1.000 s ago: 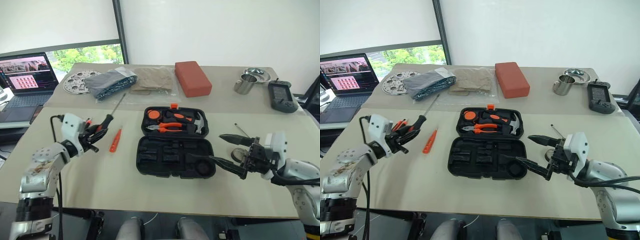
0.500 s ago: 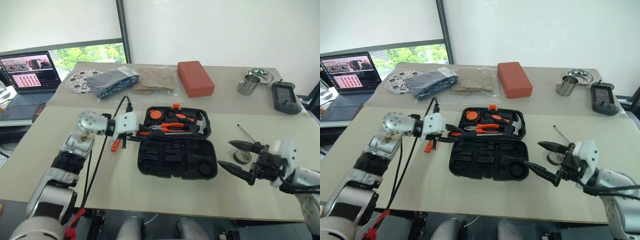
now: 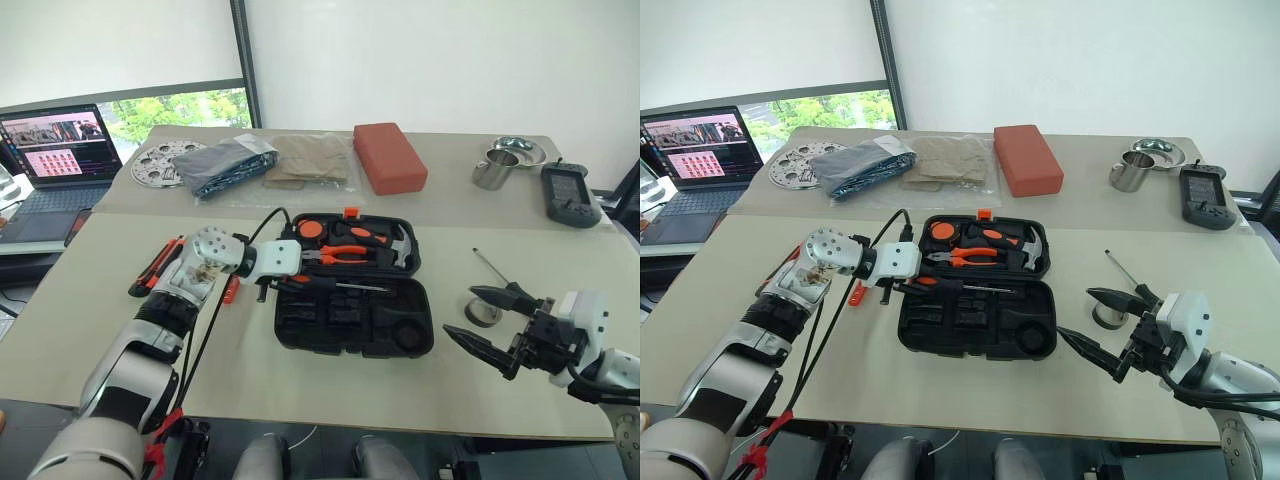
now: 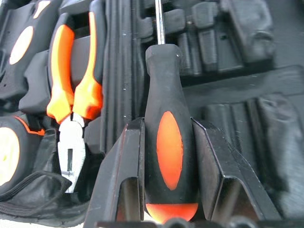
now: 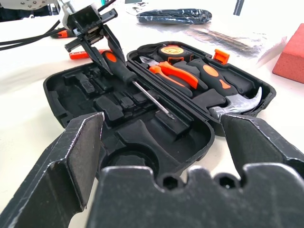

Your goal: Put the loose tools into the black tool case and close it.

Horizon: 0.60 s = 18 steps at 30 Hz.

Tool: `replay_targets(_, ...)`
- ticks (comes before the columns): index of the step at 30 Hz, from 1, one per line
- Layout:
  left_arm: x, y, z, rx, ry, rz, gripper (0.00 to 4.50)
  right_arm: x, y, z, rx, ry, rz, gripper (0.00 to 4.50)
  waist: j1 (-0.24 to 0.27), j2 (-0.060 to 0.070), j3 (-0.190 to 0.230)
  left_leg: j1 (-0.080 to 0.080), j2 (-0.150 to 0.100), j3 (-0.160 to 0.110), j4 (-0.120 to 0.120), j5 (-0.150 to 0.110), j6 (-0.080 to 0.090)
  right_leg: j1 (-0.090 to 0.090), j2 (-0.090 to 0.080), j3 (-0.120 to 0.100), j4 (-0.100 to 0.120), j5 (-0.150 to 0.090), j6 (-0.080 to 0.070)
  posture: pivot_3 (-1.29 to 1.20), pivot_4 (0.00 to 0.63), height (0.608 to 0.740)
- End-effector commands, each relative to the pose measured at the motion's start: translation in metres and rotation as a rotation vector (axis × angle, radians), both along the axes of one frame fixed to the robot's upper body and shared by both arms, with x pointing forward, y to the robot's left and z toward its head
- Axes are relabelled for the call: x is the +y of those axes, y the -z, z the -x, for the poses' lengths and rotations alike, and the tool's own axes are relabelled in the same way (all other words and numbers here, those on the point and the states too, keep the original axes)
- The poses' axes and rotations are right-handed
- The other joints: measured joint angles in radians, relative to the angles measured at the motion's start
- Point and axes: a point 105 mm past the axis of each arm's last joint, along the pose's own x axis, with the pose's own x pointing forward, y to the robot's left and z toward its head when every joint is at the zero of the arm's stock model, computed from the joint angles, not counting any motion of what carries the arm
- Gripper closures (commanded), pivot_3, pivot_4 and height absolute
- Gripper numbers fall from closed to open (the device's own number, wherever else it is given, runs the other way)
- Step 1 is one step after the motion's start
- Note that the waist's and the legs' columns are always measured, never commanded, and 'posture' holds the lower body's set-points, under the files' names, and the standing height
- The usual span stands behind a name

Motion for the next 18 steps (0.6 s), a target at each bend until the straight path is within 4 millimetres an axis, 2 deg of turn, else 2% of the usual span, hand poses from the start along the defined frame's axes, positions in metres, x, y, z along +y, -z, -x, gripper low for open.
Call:
replay_targets(1,-0.002,-0.01,-0.002,-0.023,-0.015,0.031,3.57,0.0,-0.018,0.0,-0.07,-0.009,0.006,0.0,0.0,0.0,0.0,0.0,0.0,0.0,0.0,0.0,0.0,0.0,0.0,0.0,0.0,0.0,0.0,0.0,0.15,0.74)
replay_targets(6,-0.002,-0.009,-0.002,-0.009,-0.03,0.041,3.57,0.0,-0.02,-0.001,-0.073,-0.013,0.008,0.0,0.0,0.0,0.0,0.0,0.0,0.0,0.0,0.0,0.0,0.0,0.0,0.0,0.0,0.0,0.0,0.0,0.15,0.74)
replay_targets(8,-0.003,-0.011,-0.003,-0.019,-0.033,0.054,2.57,0.0,-0.02,-0.002,-0.072,-0.015,0.008,0.0,0.0,0.0,0.0,0.0,0.0,0.0,0.0,0.0,0.0,0.0,0.0,0.0,0.0,0.0,0.0,0.0,0.15,0.74)
replay_targets(13,-0.007,-0.025,-0.005,-0.088,-0.015,0.087,0.91,0.0,-0.019,-0.002,-0.068,-0.017,0.01,0.0,0.001,0.0,0.0,0.0,0.0,0.0,0.0,0.0,0.0,0.0,0.0,0.0,0.0,0.001,-0.002,0.0,0.15,0.74)
replay_targets(14,-0.008,-0.031,-0.004,-0.103,0.003,0.098,0.7,-0.001,-0.019,-0.002,-0.067,-0.016,0.01,0.0,0.001,0.0,0.0,0.0,0.0,0.0,0.0,0.0,0.0,0.0,0.0,0.0,0.0,0.001,-0.002,0.0,0.15,0.74)
replay_targets(18,-0.012,-0.061,-0.003,-0.16,0.024,0.18,0.7,-0.001,-0.019,0.0,-0.066,-0.011,0.01,0.0,0.002,0.0,0.0,0.0,0.0,0.0,0.0,0.0,0.0,0.0,0.0,0.0,0.0,0.001,-0.002,0.0,0.15,0.74)
